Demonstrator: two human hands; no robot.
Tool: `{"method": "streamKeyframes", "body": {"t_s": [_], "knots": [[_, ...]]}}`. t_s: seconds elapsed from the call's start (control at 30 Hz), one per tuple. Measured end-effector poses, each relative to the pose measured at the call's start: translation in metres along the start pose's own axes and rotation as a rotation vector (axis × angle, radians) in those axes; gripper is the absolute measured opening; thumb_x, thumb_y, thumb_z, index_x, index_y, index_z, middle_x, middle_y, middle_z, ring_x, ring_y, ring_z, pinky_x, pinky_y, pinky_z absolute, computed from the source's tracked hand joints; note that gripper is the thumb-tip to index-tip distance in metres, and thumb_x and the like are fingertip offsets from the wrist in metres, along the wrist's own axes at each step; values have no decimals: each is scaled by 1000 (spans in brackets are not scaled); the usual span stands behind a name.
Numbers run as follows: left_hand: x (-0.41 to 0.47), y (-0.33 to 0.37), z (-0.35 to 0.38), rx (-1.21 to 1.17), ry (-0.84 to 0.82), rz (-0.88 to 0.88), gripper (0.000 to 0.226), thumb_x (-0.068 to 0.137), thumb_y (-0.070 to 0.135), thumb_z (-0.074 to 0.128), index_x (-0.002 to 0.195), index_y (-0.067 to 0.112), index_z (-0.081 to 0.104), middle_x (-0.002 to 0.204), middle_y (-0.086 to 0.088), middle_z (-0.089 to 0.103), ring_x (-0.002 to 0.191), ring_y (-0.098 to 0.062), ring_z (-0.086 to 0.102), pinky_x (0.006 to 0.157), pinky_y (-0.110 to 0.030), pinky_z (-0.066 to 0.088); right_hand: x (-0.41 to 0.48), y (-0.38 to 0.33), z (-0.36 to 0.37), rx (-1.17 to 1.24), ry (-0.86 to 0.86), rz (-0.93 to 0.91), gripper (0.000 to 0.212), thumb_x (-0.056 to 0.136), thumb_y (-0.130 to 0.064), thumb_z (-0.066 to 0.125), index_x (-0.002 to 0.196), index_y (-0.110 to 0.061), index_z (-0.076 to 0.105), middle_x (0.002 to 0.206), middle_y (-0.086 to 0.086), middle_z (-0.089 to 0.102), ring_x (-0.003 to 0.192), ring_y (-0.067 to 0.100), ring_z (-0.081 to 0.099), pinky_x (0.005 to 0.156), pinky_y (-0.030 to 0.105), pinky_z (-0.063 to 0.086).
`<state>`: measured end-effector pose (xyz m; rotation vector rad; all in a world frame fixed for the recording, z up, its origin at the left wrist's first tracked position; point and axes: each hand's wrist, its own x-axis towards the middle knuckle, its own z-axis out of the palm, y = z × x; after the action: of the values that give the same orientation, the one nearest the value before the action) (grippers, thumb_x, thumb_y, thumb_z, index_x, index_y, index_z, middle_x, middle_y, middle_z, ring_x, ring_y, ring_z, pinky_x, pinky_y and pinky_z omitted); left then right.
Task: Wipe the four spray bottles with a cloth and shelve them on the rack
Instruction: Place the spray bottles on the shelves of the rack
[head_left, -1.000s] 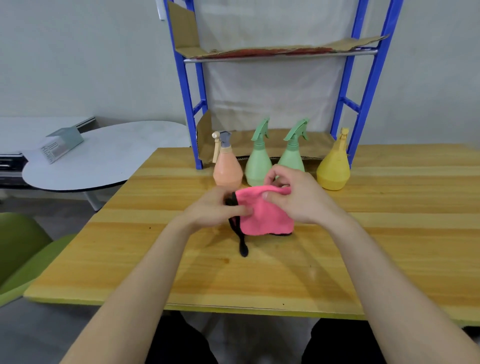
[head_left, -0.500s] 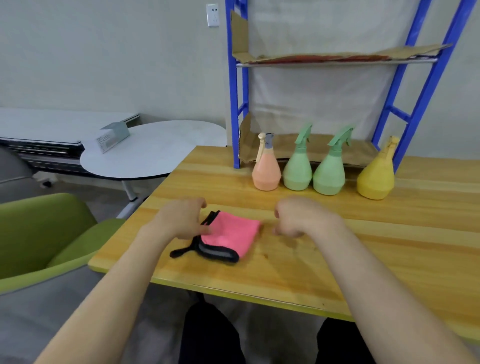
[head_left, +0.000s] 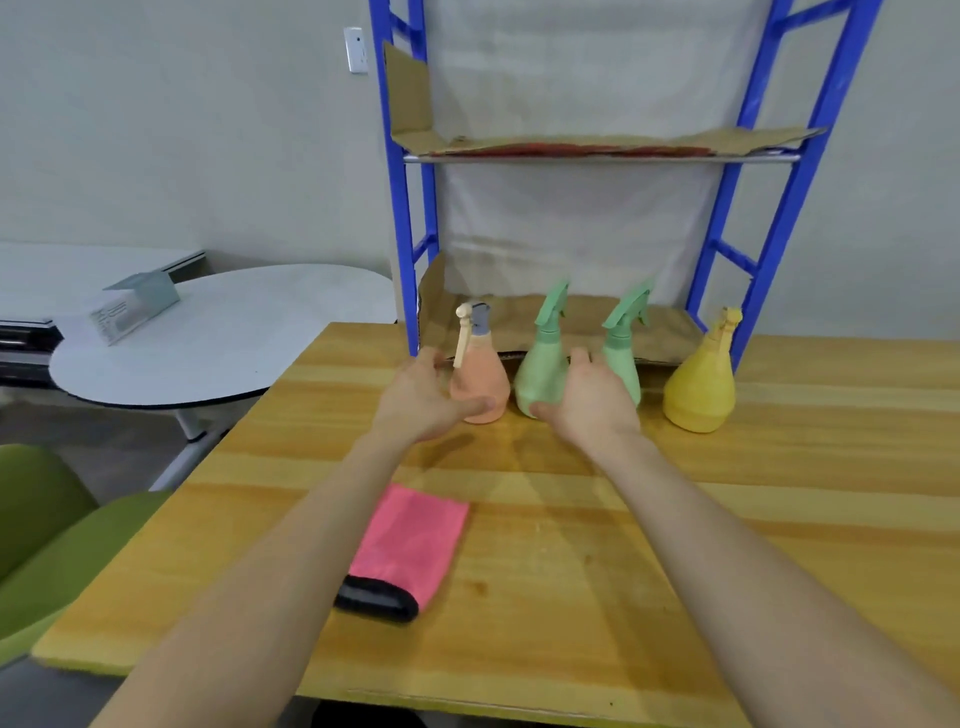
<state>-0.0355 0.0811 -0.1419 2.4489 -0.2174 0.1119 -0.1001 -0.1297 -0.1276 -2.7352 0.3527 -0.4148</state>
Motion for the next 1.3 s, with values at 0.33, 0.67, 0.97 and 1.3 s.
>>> {"method": "streamKeyframes", "body": {"t_s": [0.33,0.67,0.97,1.3], "knots": [[39,-12,35,-127,-20,-57,80,65,53,99,123,21,54,105,7,63,104,-23,63,82,-35,52,51,-12,24,91,-70,89,94,66,-43,100,133,-6,46,129,17,61,118,35,67,94,40,54],[-4,-3,-33,-229,80,-27,97,61,54,98,141,17,59,114,7,70,102,-18,70,84,-36,61,24,-21,-3,69,-10,49,85,66,-56,95,127,-13,54,115,7,69,104,29,71,77,34,53],[0,107,-136,-334,285,211,69,68,48,97,124,29,62,108,7,72,97,-14,72,71,-23,51,25,-46,-162,168,222,-49,87,56,-80,81,118,-23,59,106,2,69,98,27,69,77,39,59],[123,228,-170,-334,292,305,89,66,51,100,135,18,55,121,3,65,106,-19,65,86,-31,55,168,-30,-272,131,472,-19,87,61,-75,85,118,-15,61,108,7,68,97,32,66,72,38,53]]}}
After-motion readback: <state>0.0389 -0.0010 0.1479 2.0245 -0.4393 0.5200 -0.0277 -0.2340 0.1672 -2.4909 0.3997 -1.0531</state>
